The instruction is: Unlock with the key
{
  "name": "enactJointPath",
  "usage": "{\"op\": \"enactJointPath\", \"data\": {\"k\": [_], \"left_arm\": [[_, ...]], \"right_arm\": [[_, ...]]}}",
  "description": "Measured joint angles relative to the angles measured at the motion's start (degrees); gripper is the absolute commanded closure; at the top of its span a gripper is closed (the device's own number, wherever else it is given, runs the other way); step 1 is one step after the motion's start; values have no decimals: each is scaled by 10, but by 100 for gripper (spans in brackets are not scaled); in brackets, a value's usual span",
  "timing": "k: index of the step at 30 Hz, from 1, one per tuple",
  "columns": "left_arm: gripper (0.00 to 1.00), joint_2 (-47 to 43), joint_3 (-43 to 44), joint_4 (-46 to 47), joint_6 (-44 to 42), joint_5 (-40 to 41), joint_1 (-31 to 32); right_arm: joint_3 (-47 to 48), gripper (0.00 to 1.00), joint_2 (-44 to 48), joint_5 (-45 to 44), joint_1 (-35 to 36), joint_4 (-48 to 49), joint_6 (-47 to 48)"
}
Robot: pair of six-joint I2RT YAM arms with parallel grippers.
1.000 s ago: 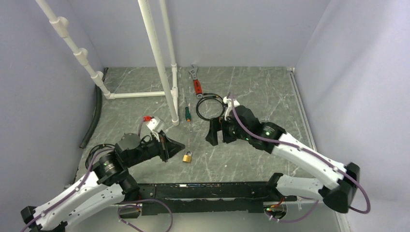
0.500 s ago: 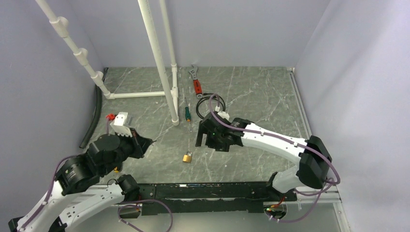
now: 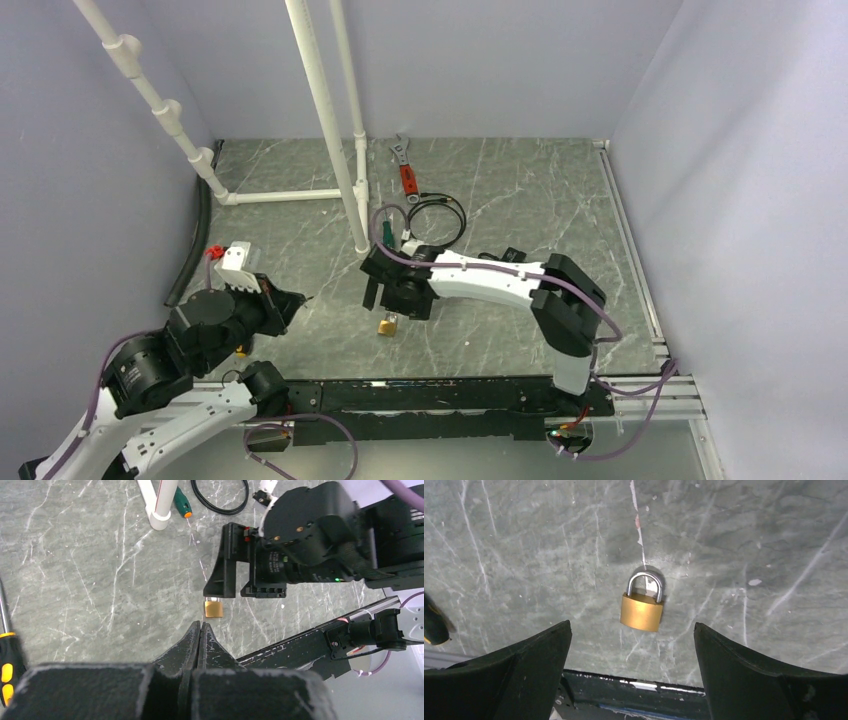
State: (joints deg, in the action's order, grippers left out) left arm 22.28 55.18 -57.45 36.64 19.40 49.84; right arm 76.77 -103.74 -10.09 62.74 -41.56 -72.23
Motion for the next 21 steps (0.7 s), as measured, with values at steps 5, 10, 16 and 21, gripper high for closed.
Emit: {"op": "enactJointPath", "data": {"k": [5, 10, 16, 21], "left_arm": [[100, -10, 0, -2, 0, 0, 0], [100, -10, -3, -3, 0, -1, 0], [100, -9, -3, -3, 0, -3, 0], [100, -9, -3, -3, 0, -5, 0]], "right_arm": [[42, 12, -52, -17, 16, -15, -9], [62, 18, -90, -21, 29, -26, -15], [75, 22, -125, -25, 32, -41, -14], [91, 37, -136, -37, 32, -52, -11]]}}
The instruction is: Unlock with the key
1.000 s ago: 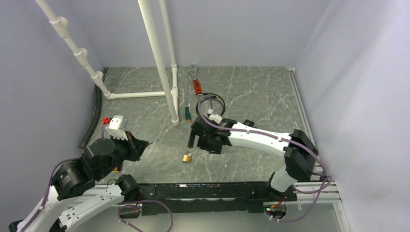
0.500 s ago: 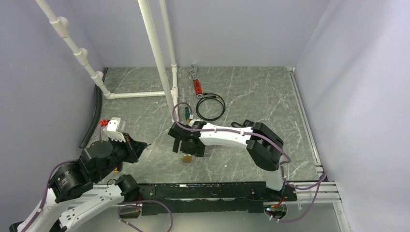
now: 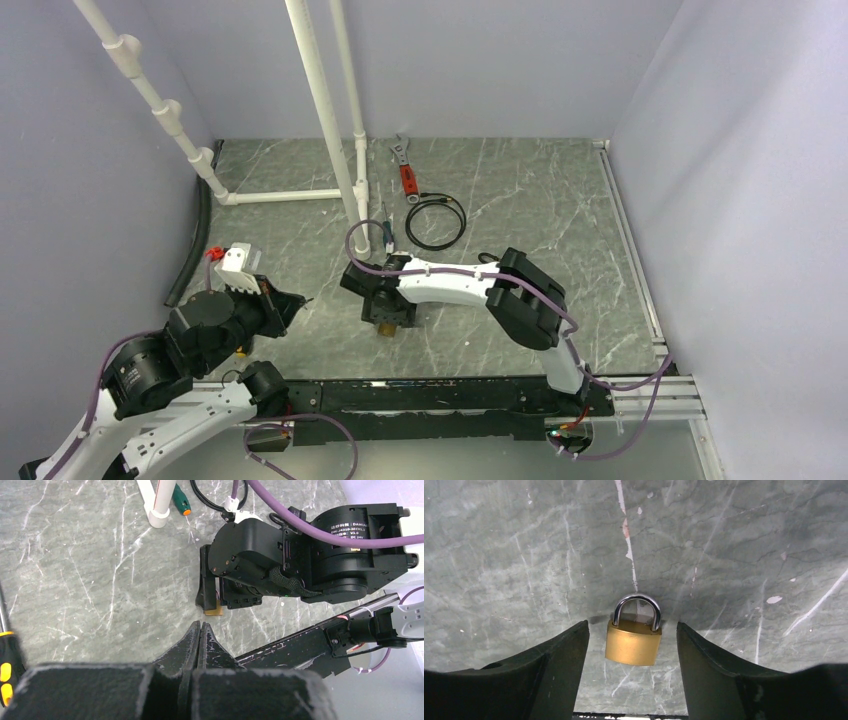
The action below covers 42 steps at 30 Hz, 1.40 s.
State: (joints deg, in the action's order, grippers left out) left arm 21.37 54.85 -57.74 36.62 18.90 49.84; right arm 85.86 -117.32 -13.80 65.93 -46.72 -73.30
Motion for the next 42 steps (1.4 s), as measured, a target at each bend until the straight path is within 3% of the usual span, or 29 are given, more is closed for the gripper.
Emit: {"op": "enactJointPath", "data": {"k": [7, 23, 42], "left_arm": [[100, 0, 0, 0, 0, -2, 0], [100, 20, -3, 0, 0, -6, 0], [100, 25, -3, 0, 0, -6, 0]], "right_arm": [[0, 47, -2, -10, 0, -3, 9], [6, 42, -2, 2, 4, -6, 30], [6, 49, -3, 8, 9, -6, 27]]}}
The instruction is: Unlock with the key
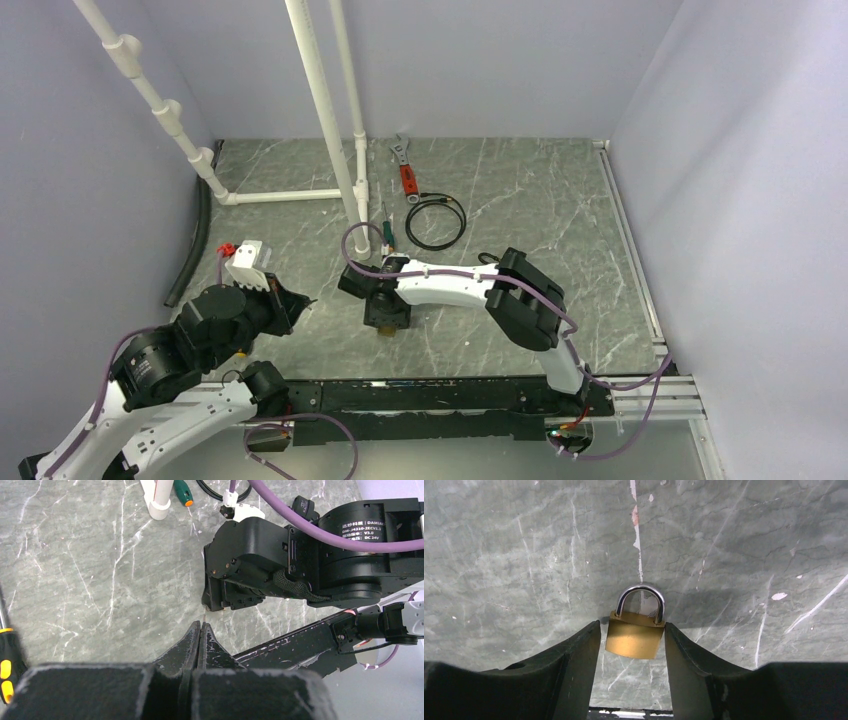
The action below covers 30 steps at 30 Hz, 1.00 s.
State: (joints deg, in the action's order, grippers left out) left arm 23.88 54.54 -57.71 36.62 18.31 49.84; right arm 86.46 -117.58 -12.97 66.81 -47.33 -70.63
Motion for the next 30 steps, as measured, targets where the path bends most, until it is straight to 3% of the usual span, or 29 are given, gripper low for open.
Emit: {"op": "enactJointPath", "data": {"k": [8, 15, 20, 30], "left_arm": [[100, 0, 0, 0, 0, 0, 0], [100, 0, 0, 0, 0, 0, 0], [100, 7, 0, 0, 0, 0, 0], [100, 7, -11, 13, 0, 0, 0]], "right_arm": [[5, 71, -7, -16, 0, -7, -4], [5, 100, -7, -16, 0, -6, -4], [-18, 100, 10, -15, -4, 5, -7], [-100, 100, 136, -27, -58, 32, -35]]}}
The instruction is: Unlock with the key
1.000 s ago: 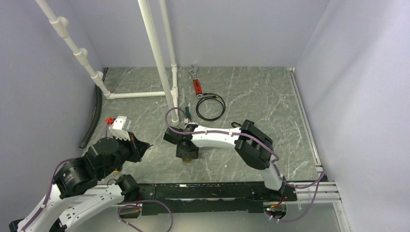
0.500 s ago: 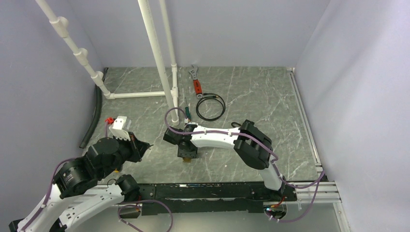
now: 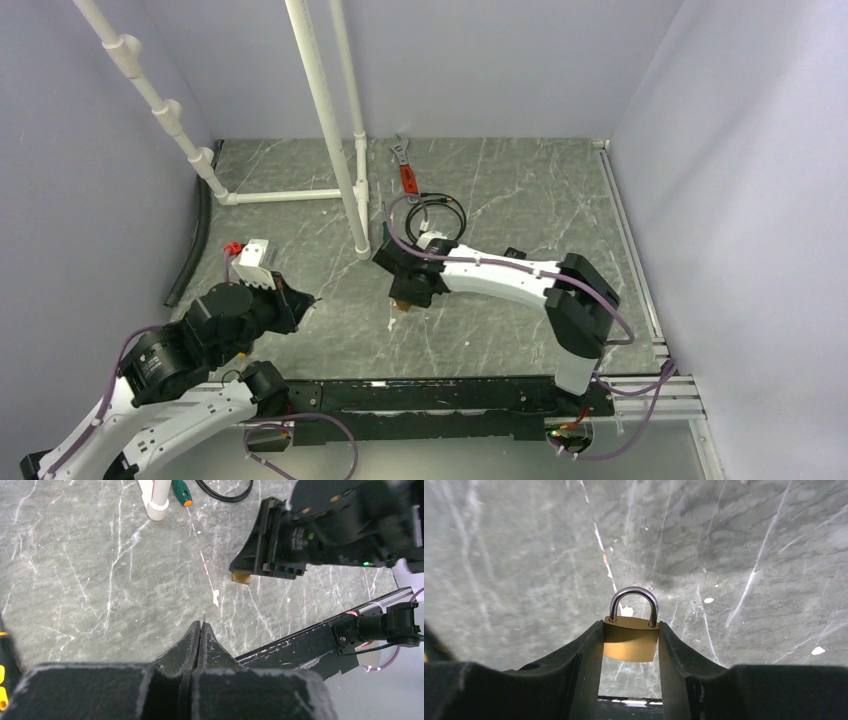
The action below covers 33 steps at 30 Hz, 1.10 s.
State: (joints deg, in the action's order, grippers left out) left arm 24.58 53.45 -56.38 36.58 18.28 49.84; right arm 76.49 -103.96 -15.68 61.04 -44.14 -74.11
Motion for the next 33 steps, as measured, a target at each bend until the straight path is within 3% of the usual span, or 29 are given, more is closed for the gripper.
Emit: {"op": "enactJointPath", "data": {"k": [12, 21, 33], "left_arm": [[100, 9, -81, 107, 20, -7, 0], [100, 73, -159, 311, 20, -96, 0], [100, 152, -220, 547, 21, -185, 0]], "right_arm": [[-93, 100, 175, -5, -80, 72, -20], [-212, 100, 296, 8, -122, 134, -76], [-269, 100, 409, 4, -123, 165, -215]]}}
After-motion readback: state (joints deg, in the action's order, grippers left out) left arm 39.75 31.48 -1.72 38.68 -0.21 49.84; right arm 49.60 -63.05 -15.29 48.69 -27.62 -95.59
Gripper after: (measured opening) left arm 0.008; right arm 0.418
